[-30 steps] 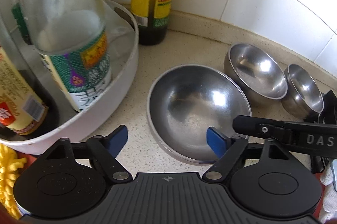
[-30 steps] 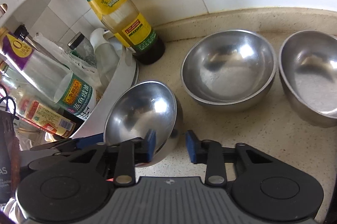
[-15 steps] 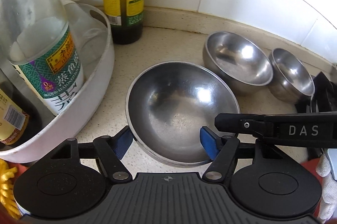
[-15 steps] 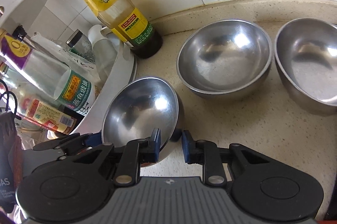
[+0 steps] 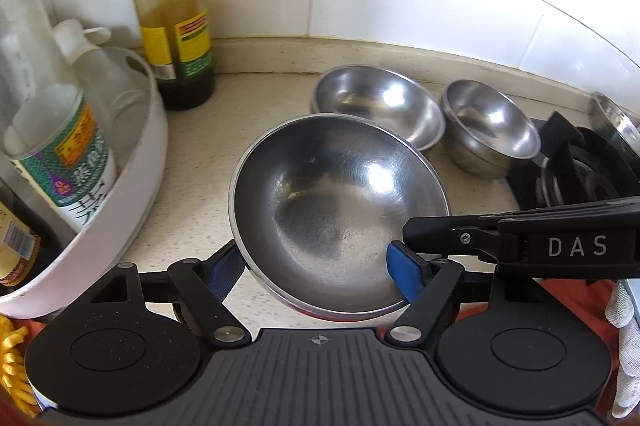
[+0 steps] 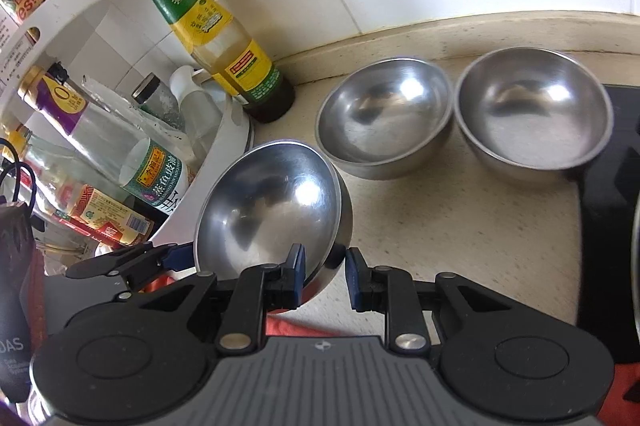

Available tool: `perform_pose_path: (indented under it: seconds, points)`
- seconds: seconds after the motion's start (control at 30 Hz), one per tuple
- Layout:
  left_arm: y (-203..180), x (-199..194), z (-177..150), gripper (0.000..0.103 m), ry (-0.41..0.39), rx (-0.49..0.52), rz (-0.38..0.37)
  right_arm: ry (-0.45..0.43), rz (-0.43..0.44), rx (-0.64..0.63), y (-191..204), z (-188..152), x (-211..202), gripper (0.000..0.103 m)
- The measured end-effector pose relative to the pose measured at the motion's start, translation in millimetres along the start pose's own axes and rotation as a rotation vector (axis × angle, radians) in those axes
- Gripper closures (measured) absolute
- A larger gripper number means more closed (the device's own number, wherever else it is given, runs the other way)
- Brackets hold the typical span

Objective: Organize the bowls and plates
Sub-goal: 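Close both grippers on the steel bowl rim and lift it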

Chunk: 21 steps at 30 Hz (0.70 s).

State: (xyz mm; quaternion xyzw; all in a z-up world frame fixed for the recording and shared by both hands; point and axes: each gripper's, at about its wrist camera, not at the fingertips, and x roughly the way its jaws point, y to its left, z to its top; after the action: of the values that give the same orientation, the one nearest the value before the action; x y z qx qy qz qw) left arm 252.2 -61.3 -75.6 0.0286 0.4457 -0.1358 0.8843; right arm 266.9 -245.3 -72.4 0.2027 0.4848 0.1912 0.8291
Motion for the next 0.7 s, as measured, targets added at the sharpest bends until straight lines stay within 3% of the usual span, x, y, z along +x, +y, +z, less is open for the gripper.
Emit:
perform_pose_path:
  seconds: [0.5,0.7]
  points:
    - [-29.4,18.6,-6.6,0.022,0.057,0.077,-0.075,0.019,-0.061,0.069,-33.8,-18.7,-12.3,0.079]
    - [-32.9,18.8,-7.6,0.019,0.048,0.106,-0.070,0.010,-0.067,0.078,-41.2,-20.3,-16.1,0.079]
